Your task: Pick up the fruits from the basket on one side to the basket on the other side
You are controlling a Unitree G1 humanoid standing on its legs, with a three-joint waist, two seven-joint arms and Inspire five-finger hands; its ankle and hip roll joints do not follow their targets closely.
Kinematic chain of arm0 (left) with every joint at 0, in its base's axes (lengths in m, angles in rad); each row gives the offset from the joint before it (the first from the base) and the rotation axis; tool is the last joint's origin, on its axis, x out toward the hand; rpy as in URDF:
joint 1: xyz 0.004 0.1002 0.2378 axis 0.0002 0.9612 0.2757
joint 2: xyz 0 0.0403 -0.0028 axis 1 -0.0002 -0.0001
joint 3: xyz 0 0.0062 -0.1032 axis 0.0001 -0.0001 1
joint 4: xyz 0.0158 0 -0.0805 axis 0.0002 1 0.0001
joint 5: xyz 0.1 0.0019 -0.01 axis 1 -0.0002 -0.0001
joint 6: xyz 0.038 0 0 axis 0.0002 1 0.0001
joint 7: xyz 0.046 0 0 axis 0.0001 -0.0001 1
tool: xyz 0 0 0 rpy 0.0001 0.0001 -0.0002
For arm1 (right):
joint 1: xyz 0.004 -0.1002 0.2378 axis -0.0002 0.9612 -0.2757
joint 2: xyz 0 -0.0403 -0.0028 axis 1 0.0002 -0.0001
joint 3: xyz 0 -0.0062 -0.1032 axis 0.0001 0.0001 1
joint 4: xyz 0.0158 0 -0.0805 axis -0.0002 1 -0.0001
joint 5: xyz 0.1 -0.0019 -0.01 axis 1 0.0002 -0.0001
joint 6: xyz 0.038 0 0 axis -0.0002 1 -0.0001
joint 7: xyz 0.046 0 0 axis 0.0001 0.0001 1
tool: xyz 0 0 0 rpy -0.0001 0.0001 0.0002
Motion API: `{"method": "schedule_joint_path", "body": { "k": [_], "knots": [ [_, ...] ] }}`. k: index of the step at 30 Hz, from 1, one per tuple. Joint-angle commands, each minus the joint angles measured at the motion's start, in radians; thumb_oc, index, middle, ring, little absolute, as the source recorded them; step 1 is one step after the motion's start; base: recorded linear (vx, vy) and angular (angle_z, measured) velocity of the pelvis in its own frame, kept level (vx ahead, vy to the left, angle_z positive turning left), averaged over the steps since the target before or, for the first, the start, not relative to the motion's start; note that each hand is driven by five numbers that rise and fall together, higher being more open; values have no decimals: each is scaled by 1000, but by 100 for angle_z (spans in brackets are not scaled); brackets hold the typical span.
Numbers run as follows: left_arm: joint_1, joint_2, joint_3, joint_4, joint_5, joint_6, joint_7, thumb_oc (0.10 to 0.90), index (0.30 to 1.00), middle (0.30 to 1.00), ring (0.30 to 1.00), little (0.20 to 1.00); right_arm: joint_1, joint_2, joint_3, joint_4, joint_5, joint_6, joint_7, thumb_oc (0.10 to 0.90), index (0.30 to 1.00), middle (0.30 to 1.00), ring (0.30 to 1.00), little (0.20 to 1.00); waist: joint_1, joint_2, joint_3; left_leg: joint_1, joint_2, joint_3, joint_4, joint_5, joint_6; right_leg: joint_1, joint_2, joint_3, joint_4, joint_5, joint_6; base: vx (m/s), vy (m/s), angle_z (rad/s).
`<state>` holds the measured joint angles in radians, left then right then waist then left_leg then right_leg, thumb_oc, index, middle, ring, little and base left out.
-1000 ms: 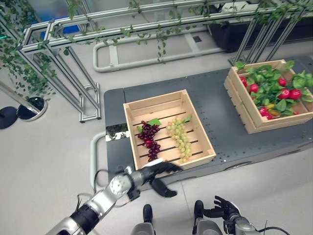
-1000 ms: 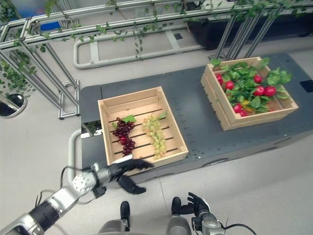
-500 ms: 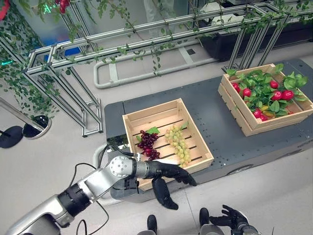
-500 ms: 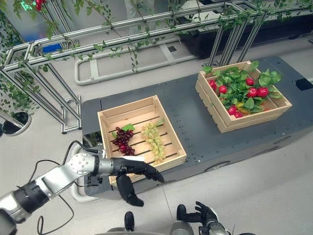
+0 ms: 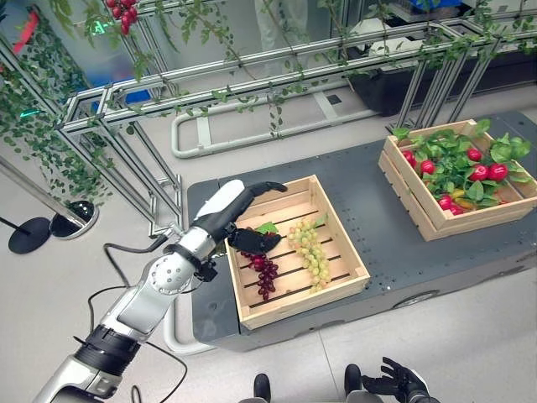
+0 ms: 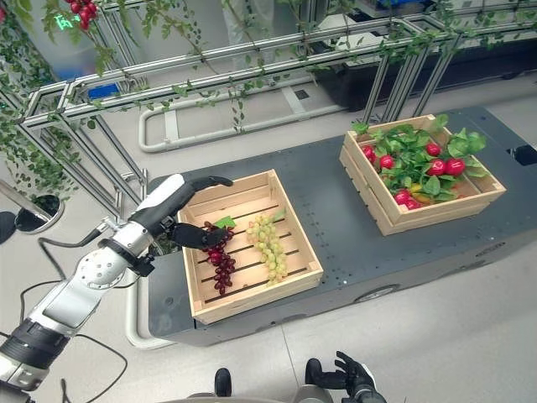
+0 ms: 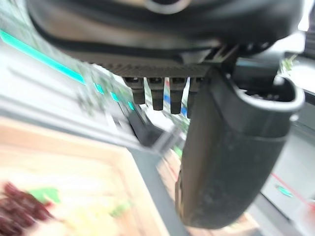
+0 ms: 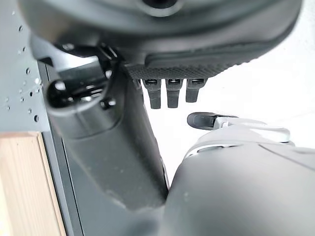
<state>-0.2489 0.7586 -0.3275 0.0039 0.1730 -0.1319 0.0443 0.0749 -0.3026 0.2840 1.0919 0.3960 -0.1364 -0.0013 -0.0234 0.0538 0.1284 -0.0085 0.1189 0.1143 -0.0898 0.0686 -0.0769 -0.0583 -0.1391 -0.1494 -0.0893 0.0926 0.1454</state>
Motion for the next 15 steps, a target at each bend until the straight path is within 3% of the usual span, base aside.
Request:
{"method": "schedule_joint_path", "body": {
  "k": [1,7,15],
  "knots": [
    [-160,30,-34,18,113,-64,190,800,900,900,900,900,-4,-2,21,-32,-9,-42,-13,800,900,900,900,900,-24,-43,78,-40,-25,5,3,-6,70,-6,-29,-10,3,39,-28,-72,22,-3],
    [-362,36,-232,217,195,55,376,800,900,900,900,900,-64,-54,70,-81,18,-81,-29,800,900,900,900,900,-63,-38,173,-91,-21,23,31,14,62,-73,-19,24,78,11,-45,-84,45,-12],
    [-574,-16,-392,541,293,81,543,800,900,900,900,900,-122,-95,130,-179,34,-138,-68,800,900,900,900,900,-114,-57,269,-201,-11,39,113,16,55,-194,-14,67,162,6,-55,-83,31,-9]
  ]
}}
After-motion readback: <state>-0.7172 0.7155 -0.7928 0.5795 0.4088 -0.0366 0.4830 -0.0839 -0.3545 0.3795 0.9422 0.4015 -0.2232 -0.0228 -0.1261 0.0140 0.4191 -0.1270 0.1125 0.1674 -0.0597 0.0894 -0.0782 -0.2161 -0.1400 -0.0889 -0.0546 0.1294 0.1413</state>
